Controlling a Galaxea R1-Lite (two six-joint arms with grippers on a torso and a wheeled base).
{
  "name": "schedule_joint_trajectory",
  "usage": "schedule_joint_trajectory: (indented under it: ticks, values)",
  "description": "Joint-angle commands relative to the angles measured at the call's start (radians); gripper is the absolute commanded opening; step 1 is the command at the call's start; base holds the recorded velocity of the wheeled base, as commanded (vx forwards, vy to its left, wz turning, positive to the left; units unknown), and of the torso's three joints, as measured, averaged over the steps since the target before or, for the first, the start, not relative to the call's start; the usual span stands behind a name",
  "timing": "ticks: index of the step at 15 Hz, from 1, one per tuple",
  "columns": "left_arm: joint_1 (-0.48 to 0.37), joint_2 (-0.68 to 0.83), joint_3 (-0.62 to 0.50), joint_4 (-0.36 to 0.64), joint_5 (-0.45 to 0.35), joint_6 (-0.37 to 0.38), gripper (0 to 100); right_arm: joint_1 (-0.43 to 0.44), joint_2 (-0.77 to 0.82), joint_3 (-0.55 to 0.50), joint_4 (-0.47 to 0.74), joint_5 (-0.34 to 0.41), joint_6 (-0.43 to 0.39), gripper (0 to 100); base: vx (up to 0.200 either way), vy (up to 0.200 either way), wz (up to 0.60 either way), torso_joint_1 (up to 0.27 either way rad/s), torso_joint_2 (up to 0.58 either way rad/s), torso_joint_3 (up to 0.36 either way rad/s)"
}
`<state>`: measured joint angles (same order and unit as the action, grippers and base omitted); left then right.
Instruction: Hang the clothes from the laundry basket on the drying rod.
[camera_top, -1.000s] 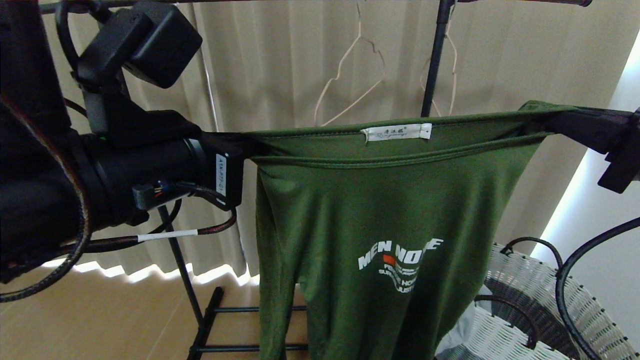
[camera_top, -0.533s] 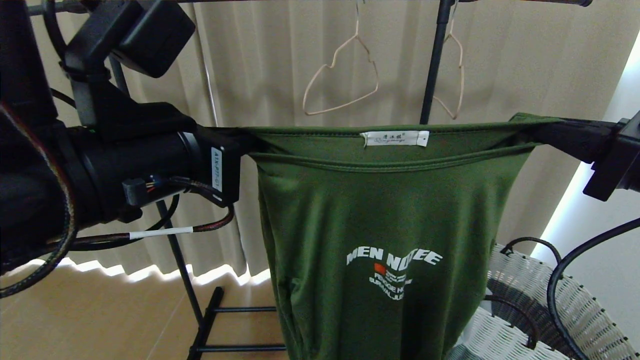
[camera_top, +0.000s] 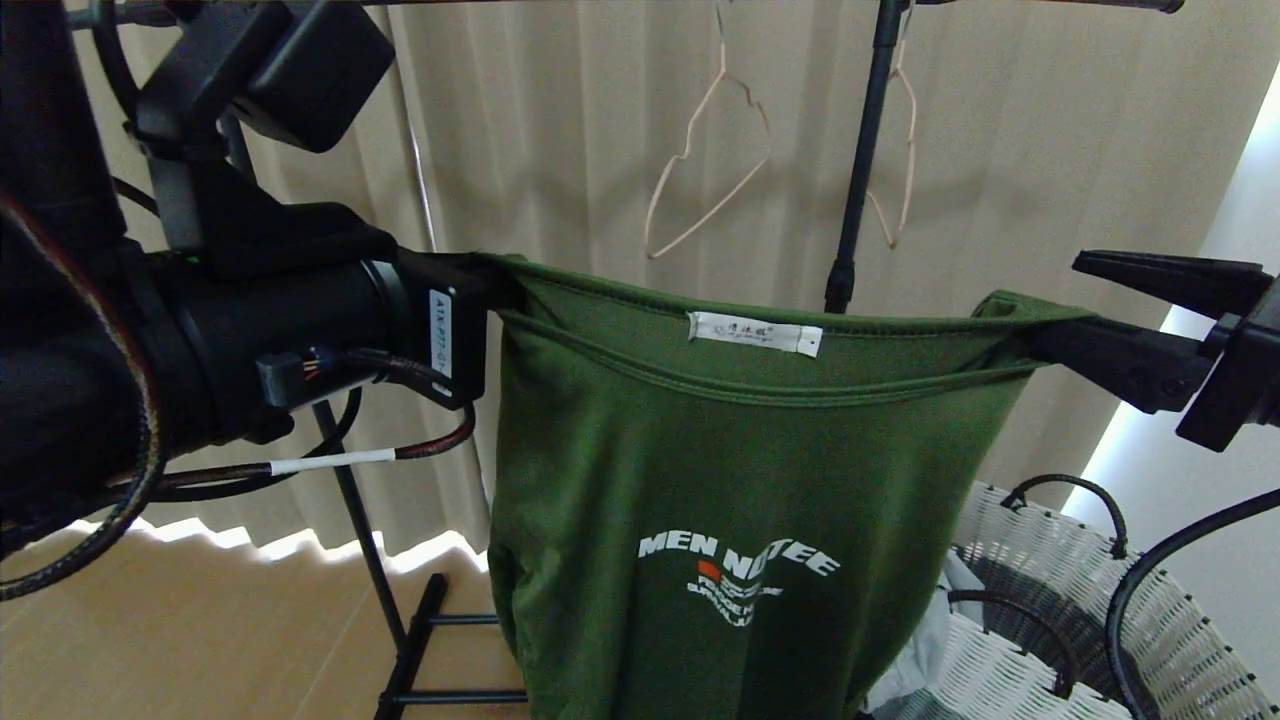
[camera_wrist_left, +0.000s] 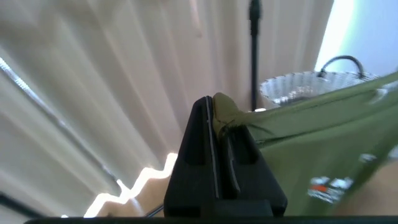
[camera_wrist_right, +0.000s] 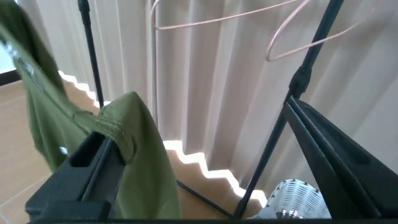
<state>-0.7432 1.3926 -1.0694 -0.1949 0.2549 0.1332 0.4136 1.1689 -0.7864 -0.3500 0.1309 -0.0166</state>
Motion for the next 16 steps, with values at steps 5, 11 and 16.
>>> schedule_joint_trajectory:
  ticks: [5, 11, 16]
  values:
    - [0.033, 0.056, -0.037, -0.043, 0.098, -0.063, 0, 0.001, -0.092, 0.047, 0.009, 0.107, 0.000, 100, 0.000, 0.000, 0.00, 0.000, 0.00, 0.000]
    - [0.065, 0.065, -0.035, -0.052, 0.099, -0.063, 0, -0.001, -0.137, 0.062, 0.013, 0.138, 0.000, 100, 0.000, 0.000, 0.00, 0.000, 0.00, 0.000]
    - [0.099, 0.071, -0.026, -0.067, 0.098, -0.063, 0, -0.001, -0.157, 0.061, 0.026, 0.135, 0.000, 100, 0.000, 0.000, 0.00, 0.000, 0.00, 0.000]
